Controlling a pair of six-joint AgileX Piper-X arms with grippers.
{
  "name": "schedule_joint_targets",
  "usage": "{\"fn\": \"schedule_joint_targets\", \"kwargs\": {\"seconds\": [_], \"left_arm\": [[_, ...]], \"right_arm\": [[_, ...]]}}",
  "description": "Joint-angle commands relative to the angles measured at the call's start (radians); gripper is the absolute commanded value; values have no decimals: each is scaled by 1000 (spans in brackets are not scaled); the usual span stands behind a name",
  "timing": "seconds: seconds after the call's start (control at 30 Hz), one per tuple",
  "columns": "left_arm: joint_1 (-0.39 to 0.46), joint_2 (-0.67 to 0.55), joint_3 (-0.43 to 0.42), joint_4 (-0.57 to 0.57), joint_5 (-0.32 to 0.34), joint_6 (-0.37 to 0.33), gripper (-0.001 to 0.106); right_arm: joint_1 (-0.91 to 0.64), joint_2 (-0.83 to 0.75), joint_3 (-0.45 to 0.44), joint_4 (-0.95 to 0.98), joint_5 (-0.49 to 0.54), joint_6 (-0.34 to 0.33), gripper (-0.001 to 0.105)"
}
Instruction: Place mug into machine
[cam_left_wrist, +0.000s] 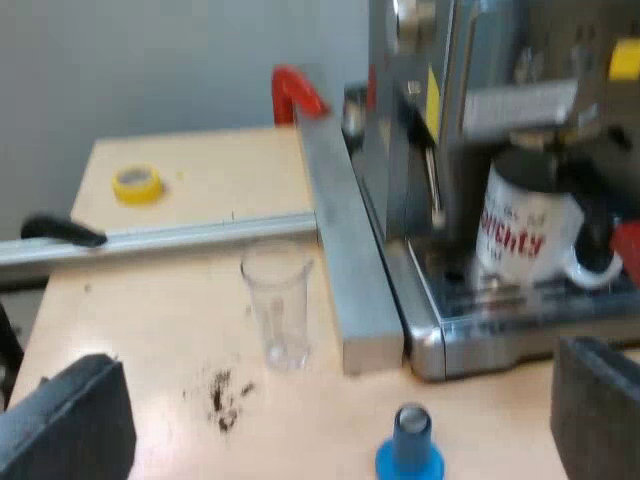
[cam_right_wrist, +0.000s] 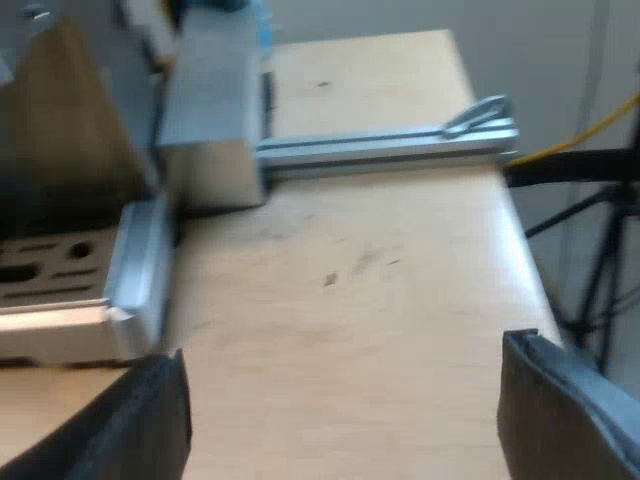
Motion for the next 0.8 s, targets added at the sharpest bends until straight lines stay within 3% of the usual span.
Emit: {"fn": "schedule_joint_targets", "kwargs": {"seconds": [0.03, 0.17, 0.33, 0.53, 0.77, 0.8], "left_arm": [[2, -144, -2, 42, -23, -5, 85], [7, -139, 5, 76, -28, -5, 85], [10, -139, 65, -34, -28, -5, 85], [10, -139, 203, -215, -26, -5, 85], [10, -137, 327, -322, -17, -5, 85], [10, -137, 391, -349, 6, -5, 85]], "right_arm": [[1, -48, 13, -35, -46, -4, 66], [1, -46, 50, -80, -46, -4, 66], [1, -46, 106, -130, -55, 9, 66], [1, -44, 214, -154, -55, 76, 66], [1, -44, 303, -124, -55, 80, 66], [1, -44, 323, -120, -55, 80, 66]]}}
